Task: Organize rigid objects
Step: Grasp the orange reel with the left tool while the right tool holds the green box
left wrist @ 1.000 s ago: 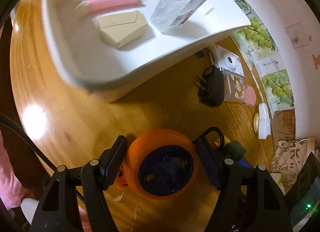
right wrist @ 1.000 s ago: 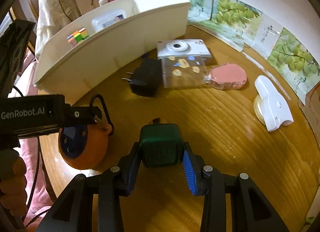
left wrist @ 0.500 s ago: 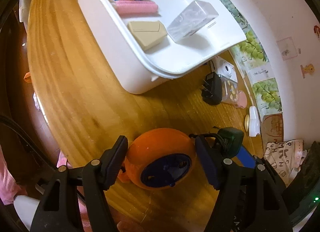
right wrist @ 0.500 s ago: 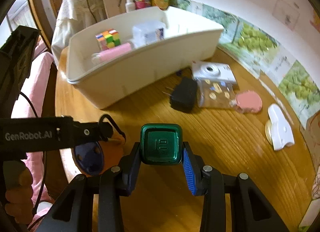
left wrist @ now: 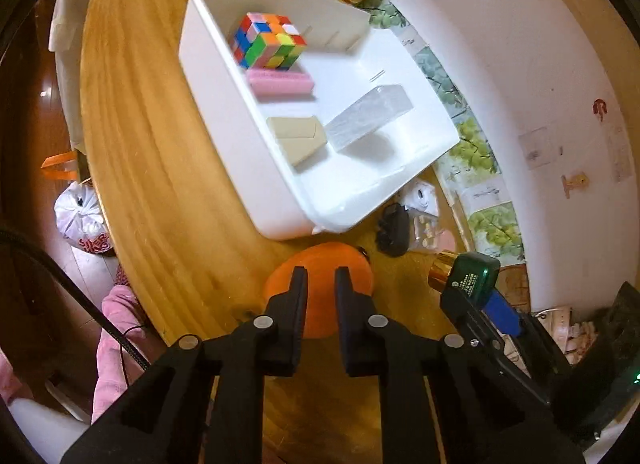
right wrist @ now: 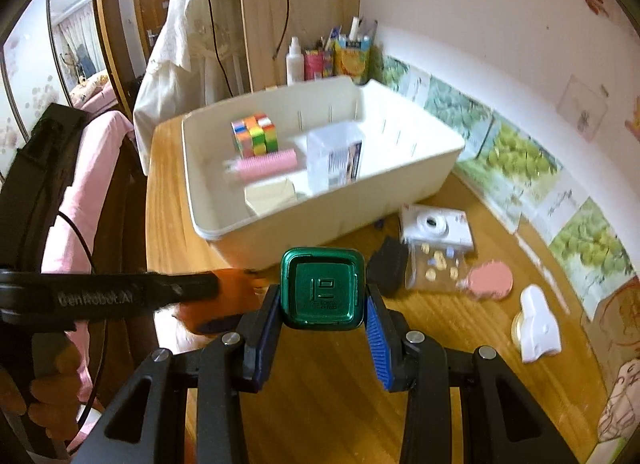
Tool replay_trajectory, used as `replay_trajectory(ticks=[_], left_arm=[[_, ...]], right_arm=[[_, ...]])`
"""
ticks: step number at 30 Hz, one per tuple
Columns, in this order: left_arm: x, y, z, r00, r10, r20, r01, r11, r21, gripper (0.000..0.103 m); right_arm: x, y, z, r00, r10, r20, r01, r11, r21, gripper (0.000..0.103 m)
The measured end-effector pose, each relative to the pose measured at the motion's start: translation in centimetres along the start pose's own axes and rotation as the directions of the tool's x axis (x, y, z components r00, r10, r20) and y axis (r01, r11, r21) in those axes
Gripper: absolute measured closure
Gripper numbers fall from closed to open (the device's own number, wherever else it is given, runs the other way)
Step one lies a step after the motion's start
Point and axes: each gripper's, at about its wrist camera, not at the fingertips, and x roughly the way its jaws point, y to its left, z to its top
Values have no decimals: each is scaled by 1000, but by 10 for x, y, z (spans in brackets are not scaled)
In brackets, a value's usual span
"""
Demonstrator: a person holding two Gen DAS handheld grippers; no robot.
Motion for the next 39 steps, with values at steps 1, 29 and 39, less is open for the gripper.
replay_trajectory(ticks=[1,29,39], left_arm=[[3,1,3,1000,8,-15,-8,1000,3,90],[40,-37,-32,978,-20,-206,47,991,128,66],[57,-71,-29,978,26,-205,21,974,224,28]], right_arm=[[0,0,2,1000,0,5,0,1000,-2,63],[1,-38,-15,999,-33,-32,36,995,97,63],[-6,-71,-23,995,-90,-47,97,979,178,63]])
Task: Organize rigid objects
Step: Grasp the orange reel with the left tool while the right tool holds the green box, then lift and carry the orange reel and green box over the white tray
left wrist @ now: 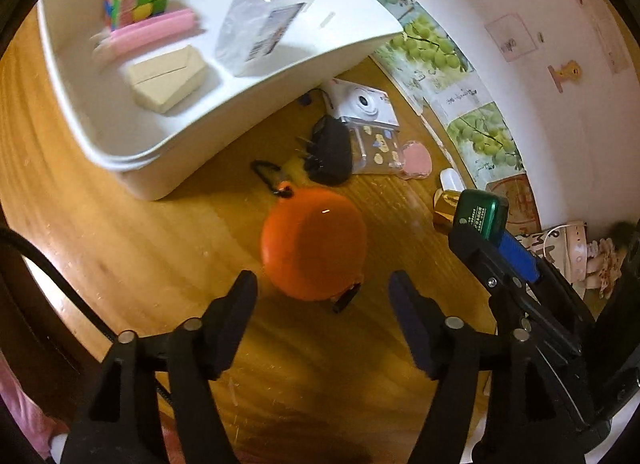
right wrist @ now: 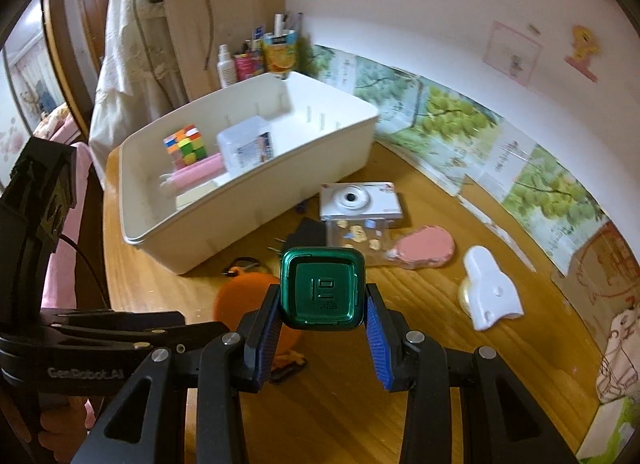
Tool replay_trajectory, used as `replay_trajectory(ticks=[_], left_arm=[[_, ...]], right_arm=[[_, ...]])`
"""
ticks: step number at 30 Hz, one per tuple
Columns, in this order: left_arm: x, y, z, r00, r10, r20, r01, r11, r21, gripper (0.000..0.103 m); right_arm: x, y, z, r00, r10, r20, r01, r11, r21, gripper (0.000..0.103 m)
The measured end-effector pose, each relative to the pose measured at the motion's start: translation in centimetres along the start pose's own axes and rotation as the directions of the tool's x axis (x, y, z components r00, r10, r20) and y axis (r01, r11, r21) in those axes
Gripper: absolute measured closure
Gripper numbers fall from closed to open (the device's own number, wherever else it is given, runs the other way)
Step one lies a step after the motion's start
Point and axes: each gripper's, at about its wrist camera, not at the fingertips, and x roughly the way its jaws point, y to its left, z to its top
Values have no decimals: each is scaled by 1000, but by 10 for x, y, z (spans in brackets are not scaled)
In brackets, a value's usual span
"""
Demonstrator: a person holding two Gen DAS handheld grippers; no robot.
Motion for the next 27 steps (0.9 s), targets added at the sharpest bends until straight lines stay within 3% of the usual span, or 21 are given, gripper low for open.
replay_trajectory(ticks=[2,10,27], left_arm=[[6,-4,3,1000,9,-9,-9,1000,2,23],[29,-12,9,997,33,-64,-33,999,-6,20],[66,-20,24,979,157,-133,-159,987,-8,19]], right_arm=[[0,-7,-1,1000,-8,-2,8,1000,23,63],[2,-29,-8,999,-27,-24,28,997,69,63],[17,-63,-15,998,-24,-66,33,990,134,63]])
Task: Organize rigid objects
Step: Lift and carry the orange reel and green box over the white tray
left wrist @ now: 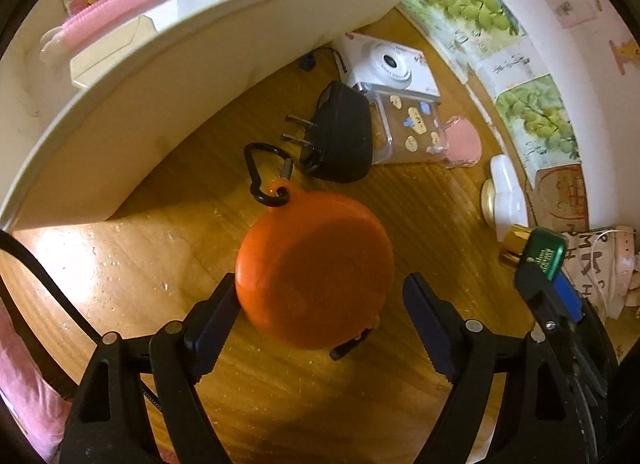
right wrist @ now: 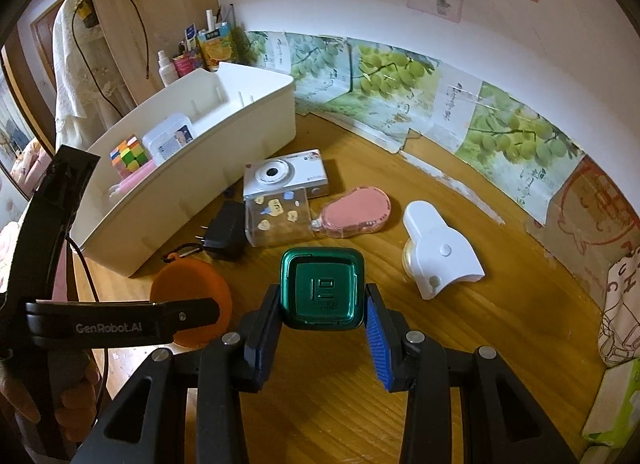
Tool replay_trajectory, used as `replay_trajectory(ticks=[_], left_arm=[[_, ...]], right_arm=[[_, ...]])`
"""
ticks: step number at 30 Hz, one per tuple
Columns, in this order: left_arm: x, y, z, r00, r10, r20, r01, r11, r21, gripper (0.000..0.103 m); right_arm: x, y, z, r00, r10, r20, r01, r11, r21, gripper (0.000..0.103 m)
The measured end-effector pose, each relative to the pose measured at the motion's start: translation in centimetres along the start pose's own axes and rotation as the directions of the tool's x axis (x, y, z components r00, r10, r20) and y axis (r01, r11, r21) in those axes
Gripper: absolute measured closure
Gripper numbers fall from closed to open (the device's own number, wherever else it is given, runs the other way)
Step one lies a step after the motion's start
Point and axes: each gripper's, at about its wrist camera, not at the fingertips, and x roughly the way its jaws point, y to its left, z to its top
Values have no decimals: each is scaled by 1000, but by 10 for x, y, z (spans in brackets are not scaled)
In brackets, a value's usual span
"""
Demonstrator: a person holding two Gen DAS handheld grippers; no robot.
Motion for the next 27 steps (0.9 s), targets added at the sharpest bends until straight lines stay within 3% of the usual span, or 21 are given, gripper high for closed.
replay_trajectory(ticks=[10,27], left_arm=[[3,-8,0,999,43,0,-43,999,19,23],[3,-8,-5,999,10,-47,-7,998,59,23]], right_arm=[[2,-16,1,1000,-19,-7,20,999,37,63],[-12,-7,6,999,-37,18,36,999,37,63]])
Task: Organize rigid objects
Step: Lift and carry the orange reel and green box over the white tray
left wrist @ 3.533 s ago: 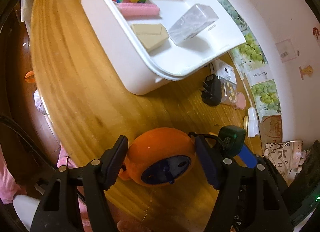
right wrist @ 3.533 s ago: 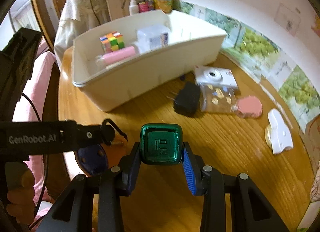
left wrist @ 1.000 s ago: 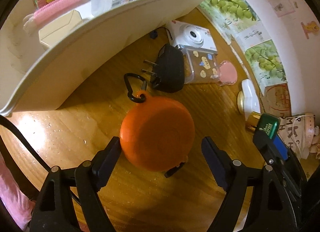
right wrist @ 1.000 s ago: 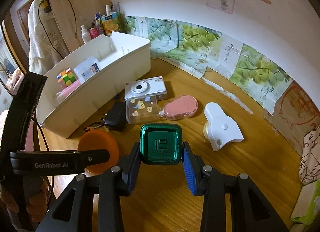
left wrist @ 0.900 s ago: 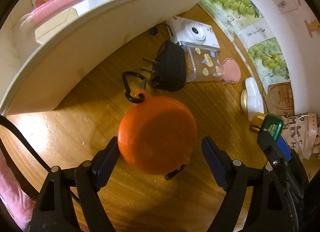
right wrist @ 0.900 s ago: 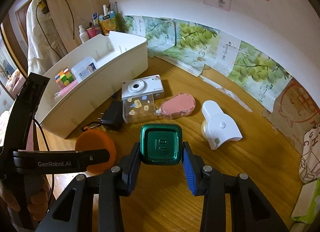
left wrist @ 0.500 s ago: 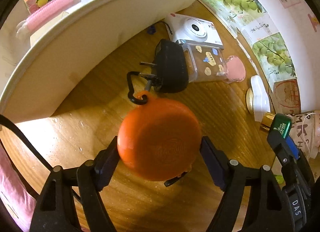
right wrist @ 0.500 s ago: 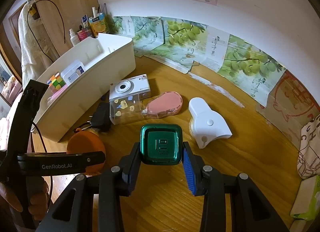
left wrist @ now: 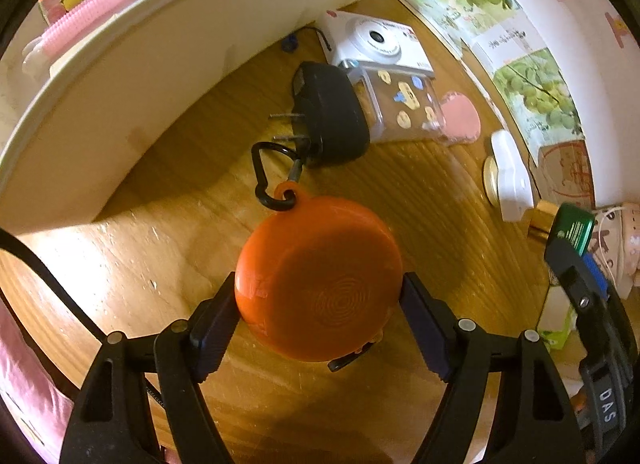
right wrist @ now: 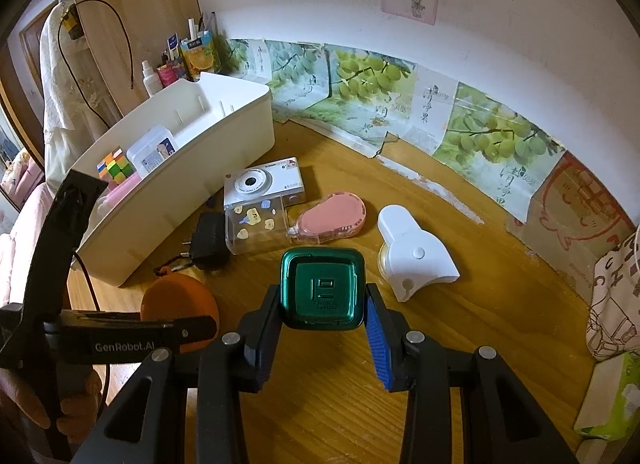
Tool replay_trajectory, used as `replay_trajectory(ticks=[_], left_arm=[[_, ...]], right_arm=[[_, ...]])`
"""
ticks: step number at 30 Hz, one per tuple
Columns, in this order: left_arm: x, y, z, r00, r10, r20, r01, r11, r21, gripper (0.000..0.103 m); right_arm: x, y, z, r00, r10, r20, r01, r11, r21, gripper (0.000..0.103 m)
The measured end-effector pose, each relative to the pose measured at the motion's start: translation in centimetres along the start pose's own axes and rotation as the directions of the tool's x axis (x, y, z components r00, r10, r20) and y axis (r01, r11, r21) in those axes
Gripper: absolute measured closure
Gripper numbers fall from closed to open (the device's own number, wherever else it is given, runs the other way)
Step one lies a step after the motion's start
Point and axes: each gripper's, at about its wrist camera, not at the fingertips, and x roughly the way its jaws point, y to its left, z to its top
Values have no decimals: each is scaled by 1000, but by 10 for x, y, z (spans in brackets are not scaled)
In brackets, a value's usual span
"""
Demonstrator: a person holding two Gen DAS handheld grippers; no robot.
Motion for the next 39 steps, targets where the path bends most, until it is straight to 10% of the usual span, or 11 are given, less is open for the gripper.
replay_trajectory(ticks=[12,39], left_arm=[[-33,-20,-8,997,-54,47,44,982,183,23],[-151,-12,53,964,-170,205,27,828,560,23]], right_arm=[[-28,16,2,996,-61,58,60,998,24,63],[-81,103,49,960,-201,193,190,979,74,63]])
